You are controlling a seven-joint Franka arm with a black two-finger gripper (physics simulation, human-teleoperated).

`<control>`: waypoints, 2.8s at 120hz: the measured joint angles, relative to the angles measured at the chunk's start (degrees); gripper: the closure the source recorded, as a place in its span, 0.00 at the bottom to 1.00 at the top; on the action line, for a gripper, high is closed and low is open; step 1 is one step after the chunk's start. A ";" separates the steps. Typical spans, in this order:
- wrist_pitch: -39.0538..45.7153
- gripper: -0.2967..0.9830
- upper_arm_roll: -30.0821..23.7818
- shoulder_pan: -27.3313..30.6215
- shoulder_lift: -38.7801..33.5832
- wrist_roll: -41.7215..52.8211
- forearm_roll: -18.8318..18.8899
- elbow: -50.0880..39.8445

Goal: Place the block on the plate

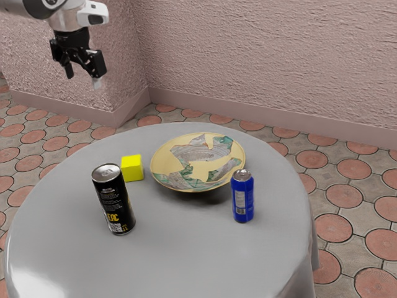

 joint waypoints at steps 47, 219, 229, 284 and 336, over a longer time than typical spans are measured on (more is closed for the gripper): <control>4.61 0.23 -1.59 -5.49 -4.63 5.90 0.01 -15.59; 23.00 0.23 -13.40 10.41 22.84 51.53 -0.47 -4.52; 22.81 0.23 -13.43 10.84 24.23 52.58 -0.49 -3.59; 22.48 0.23 -16.29 15.74 32.18 56.28 -0.33 3.03; 22.45 0.23 -17.46 19.55 36.57 58.24 -0.30 6.98</control>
